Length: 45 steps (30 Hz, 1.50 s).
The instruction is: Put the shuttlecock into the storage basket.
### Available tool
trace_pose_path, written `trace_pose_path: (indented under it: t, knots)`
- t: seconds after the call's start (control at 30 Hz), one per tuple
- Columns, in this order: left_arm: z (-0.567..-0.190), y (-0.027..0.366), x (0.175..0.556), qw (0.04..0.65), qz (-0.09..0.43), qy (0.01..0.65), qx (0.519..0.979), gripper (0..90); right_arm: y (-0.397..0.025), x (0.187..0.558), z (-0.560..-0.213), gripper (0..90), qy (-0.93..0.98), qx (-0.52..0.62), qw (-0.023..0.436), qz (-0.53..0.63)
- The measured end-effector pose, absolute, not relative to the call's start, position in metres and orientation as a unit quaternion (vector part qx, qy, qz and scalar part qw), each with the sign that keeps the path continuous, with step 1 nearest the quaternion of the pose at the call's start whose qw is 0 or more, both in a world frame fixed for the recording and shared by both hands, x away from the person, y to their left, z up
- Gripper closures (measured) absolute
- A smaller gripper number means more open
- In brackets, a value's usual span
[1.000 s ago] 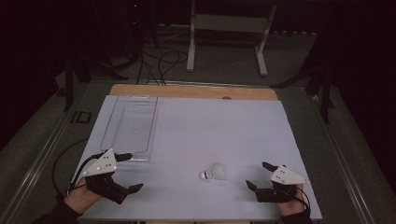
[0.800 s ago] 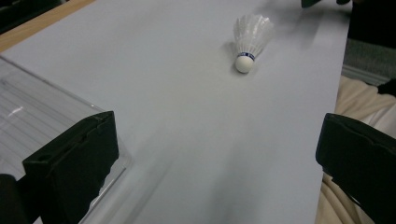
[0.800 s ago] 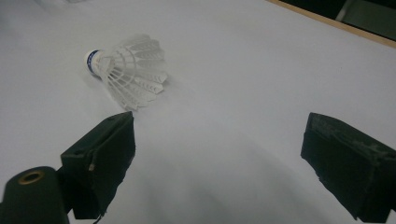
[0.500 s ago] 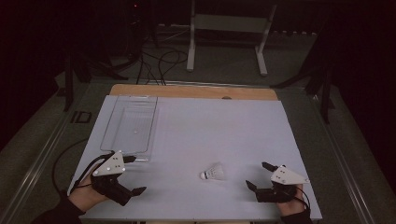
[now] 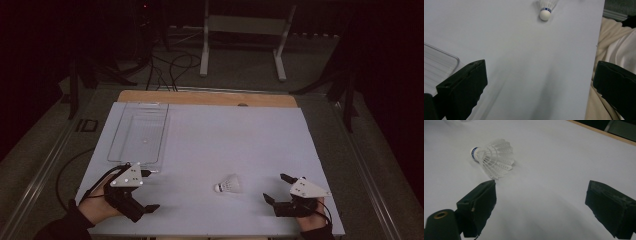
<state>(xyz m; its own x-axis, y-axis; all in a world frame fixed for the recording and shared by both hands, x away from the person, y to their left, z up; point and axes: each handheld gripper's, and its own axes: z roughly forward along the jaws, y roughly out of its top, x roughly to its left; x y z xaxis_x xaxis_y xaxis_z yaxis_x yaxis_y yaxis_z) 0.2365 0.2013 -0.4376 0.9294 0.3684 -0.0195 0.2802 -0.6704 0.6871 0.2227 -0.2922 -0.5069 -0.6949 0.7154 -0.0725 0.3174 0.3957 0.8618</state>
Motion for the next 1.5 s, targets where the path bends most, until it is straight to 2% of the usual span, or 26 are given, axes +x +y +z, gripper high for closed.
trace_pose_path:
  t: [0.5, 0.9, 1.5]
  knots:
    - [-0.44, 0.193, 0.241, 0.315, 0.035, 0.174, 0.932, 0.1, -0.292, 0.223, -0.507, 9.9, 0.807, 0.319, 0.224, 0.444]
    - [-0.438, 0.186, 0.247, 0.27, 0.041, 0.185, 0.944, 0.1, -0.291, 0.223, -0.507, 9.9, 0.807, 0.319, 0.222, 0.444]
    - [-0.433, 0.175, 0.256, 0.257, 0.034, 0.194, 0.946, 0.1, -0.291, 0.223, -0.508, 9.9, 0.808, 0.321, 0.22, 0.444]
